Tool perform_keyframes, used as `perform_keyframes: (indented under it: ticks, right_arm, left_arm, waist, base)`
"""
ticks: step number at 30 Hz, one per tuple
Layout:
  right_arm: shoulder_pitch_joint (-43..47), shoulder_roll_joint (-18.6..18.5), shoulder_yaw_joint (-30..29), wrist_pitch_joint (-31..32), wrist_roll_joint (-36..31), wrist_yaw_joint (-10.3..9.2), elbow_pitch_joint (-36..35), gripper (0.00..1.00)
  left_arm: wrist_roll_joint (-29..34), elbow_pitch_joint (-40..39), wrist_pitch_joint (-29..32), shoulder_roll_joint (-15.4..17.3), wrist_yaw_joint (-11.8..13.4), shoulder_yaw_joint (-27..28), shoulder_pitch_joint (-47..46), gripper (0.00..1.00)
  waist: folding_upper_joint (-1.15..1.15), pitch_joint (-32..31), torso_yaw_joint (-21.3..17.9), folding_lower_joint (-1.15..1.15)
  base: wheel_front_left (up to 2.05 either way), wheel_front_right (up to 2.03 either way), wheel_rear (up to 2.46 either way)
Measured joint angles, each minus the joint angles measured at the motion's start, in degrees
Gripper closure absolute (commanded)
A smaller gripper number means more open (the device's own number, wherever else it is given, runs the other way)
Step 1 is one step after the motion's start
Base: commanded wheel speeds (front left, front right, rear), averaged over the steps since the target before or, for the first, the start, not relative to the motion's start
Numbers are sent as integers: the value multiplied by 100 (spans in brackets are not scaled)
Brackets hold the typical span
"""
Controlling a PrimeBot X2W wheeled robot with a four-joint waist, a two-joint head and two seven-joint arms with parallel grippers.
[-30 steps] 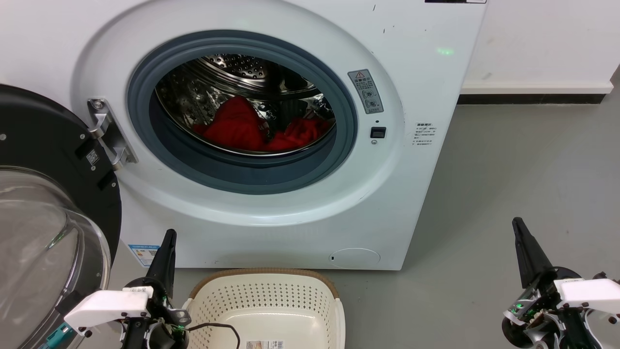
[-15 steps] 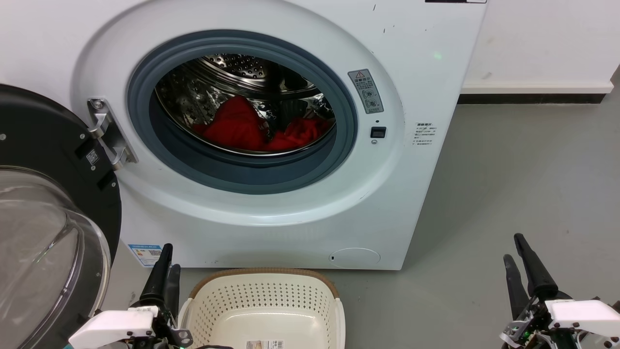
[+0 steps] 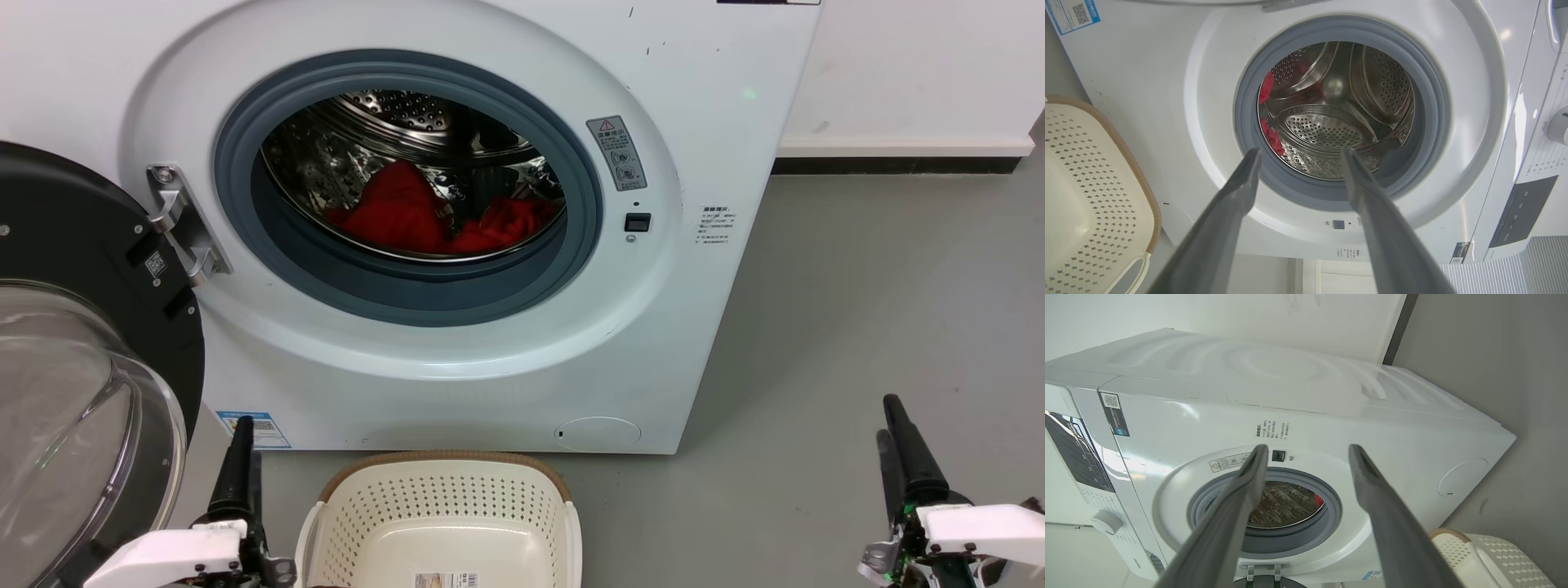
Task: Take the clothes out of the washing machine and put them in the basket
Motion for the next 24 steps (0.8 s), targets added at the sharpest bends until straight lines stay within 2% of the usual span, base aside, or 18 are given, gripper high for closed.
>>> perform_keyframes:
  ticks: [3, 8, 15, 24]
  right_arm:
    - [-1, 1, -97, -78, -466, -1, -97, 0]
    - [-9, 2, -224, -183, -1357, -1, -346, 0]
    - [-30, 4, 12, -338, -3132, 0, -1060, 0]
    - [-26, 2, 121, -505, -4267, 0, -1496, 0]
  left_arm:
    - [293, -55, -73, 1, 1, 125, 0, 0]
    - [833, -248, -185, 1, 138, 335, -2, 0]
    - [1377, -561, -331, 1, 310, 454, -3, 0]
    - [2502, -1087, -502, 4, 582, 355, 74, 0]
  waist:
    - [0, 6, -2, 0]
    - [0, 24, -5, 0]
    - [0, 51, -8, 0]
    - [0, 67, -17, 0]
  base:
    - [0, 0, 0]
    - [0, 0, 0]
    - [0, 0, 0]
    - [0, 0, 0]
